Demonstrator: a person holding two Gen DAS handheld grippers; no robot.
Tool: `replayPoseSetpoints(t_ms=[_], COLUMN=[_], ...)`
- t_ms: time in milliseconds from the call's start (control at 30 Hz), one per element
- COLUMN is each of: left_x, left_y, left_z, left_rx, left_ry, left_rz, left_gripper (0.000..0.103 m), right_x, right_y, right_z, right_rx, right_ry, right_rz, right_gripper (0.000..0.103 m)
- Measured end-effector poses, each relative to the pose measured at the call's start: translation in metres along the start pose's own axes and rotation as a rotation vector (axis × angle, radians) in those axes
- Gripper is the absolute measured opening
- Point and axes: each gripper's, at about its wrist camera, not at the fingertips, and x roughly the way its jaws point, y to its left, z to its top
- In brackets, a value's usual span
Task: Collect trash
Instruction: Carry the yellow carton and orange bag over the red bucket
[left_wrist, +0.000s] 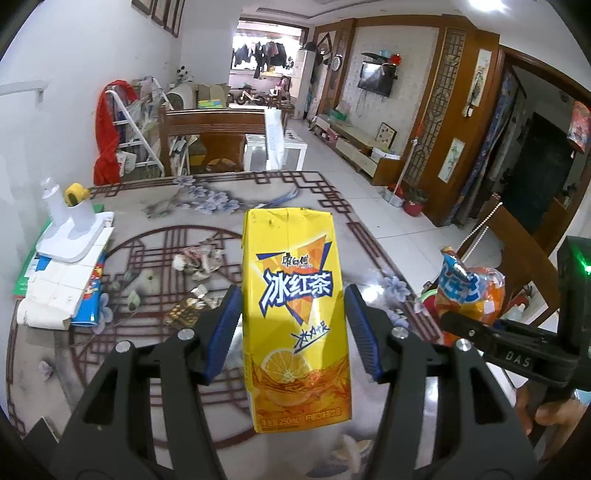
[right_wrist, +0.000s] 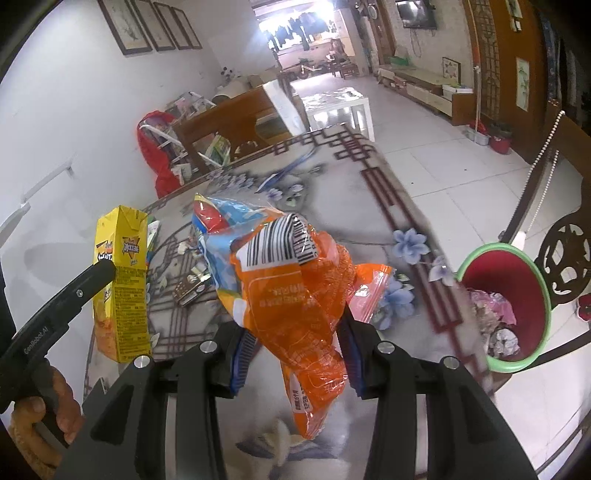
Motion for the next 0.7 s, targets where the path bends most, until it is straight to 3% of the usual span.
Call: replayPoseSetpoints(t_ms=[367,700], left_x=[0.028,0.076], left_y=[-0.069,-0.165], left_z=[0.004,0.001], left_rx=[0.030,0.109], left_ry=[0.037,0.122], left_rz=[-0.078,-0.267], left_gripper=[0.055,0.055], right_x=[-0.021,-0.035], right_y=[-0.075,-0.168], right_z=[0.008,0.003], right_rx=[0.074,0.233], right_ry=[-0.009,-0.006], right_rz=[-0.042,-0.099], right_gripper=[0.041,0.041])
